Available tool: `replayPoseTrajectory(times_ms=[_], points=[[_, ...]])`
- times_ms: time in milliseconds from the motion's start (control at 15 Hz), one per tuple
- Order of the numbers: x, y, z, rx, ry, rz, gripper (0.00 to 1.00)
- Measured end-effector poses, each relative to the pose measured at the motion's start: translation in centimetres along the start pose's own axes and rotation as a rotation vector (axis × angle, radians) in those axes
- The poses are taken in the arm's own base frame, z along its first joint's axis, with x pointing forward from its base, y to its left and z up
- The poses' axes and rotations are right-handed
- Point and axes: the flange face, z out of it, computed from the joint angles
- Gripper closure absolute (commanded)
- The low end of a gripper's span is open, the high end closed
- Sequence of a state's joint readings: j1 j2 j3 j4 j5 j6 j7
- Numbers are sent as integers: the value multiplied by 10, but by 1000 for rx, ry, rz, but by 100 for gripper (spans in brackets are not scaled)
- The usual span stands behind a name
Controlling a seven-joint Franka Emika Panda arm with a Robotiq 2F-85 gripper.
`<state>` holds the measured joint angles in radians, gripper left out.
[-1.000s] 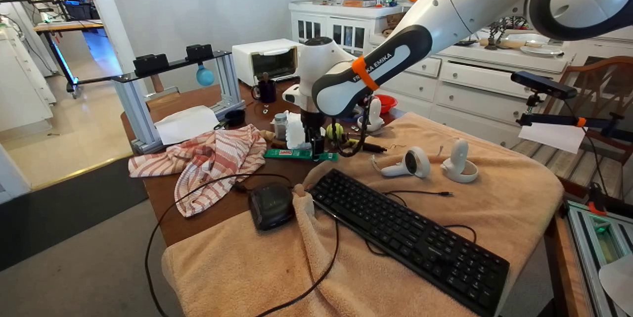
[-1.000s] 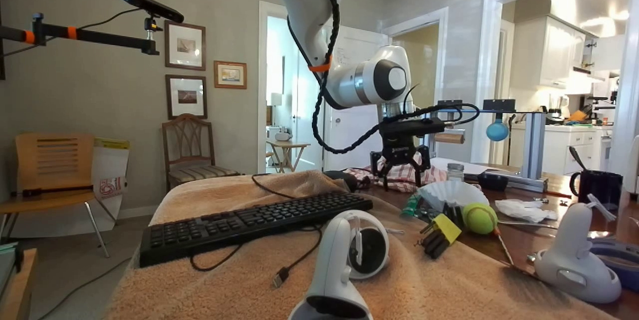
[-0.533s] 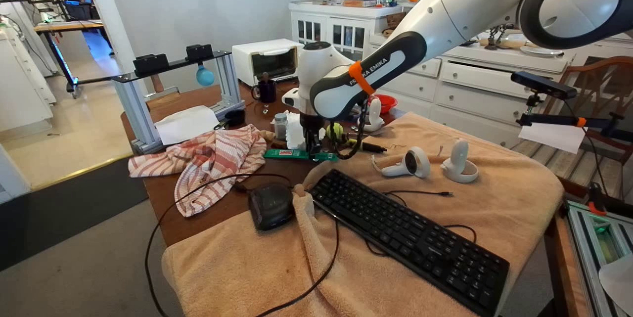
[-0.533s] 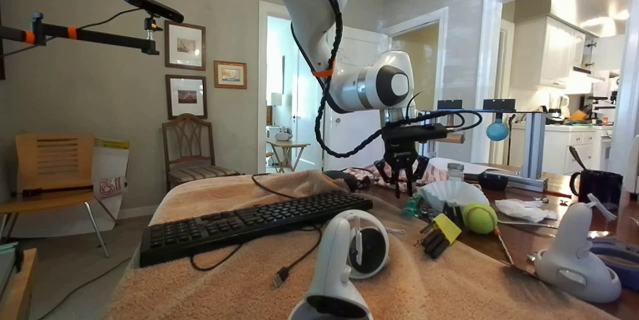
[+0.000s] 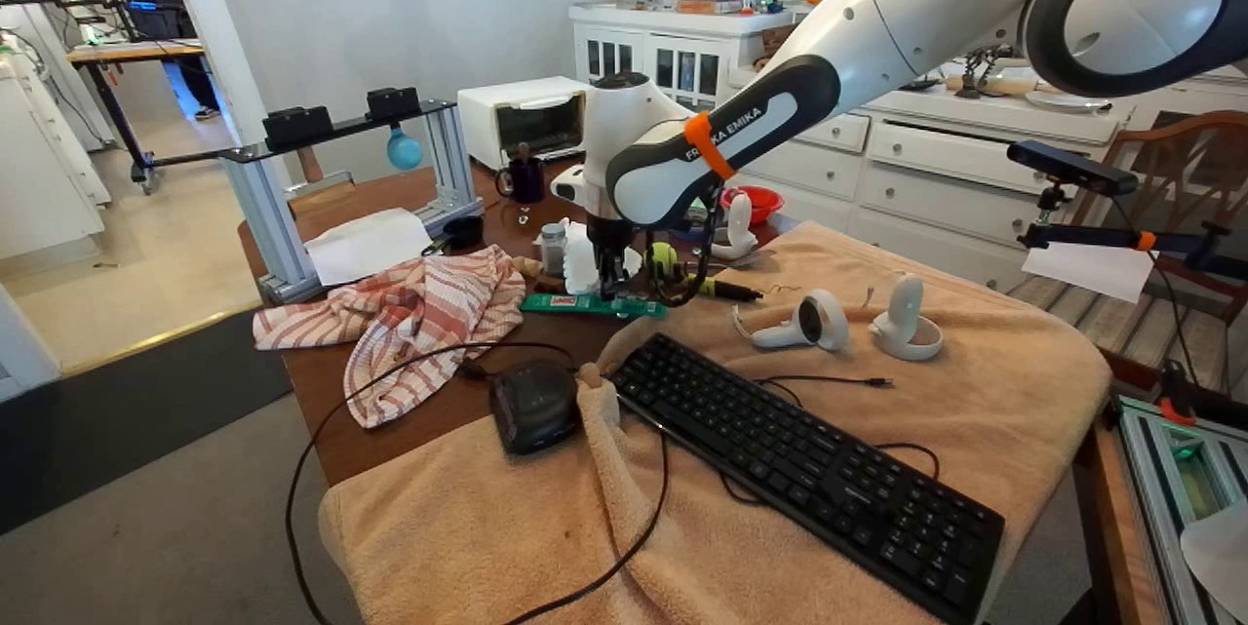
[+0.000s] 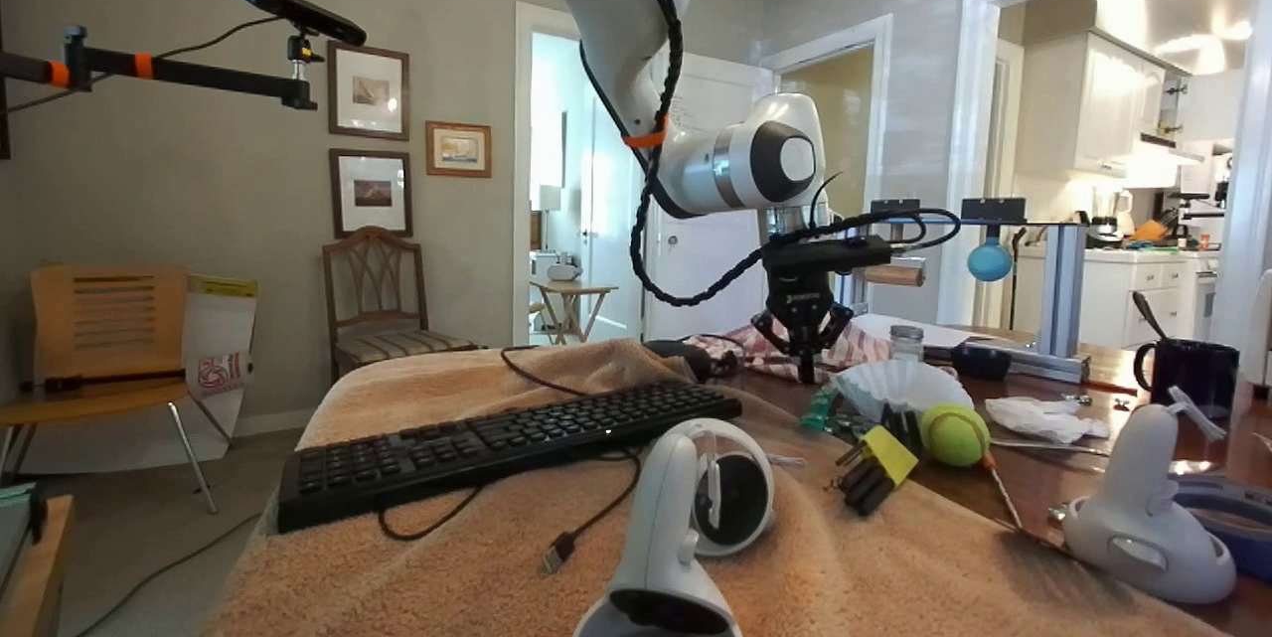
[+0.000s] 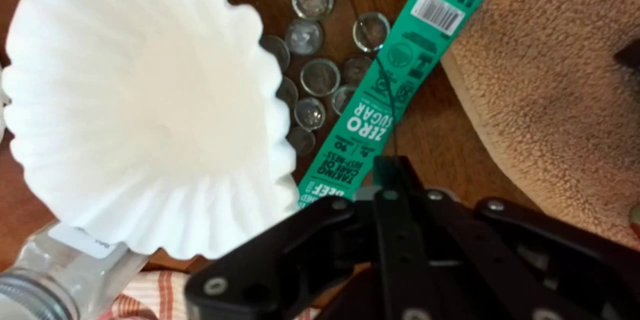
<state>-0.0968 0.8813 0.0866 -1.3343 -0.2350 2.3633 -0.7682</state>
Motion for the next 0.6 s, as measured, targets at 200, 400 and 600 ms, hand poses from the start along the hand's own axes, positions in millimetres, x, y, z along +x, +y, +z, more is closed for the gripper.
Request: replayPoseTrajectory(times_ms=[200,400,600], points=[[25,-1,-29,-81,68,-58,100],[60,-10,-72,-191,165,-159,100],[84,-25,-113,-306,245,-264,100]])
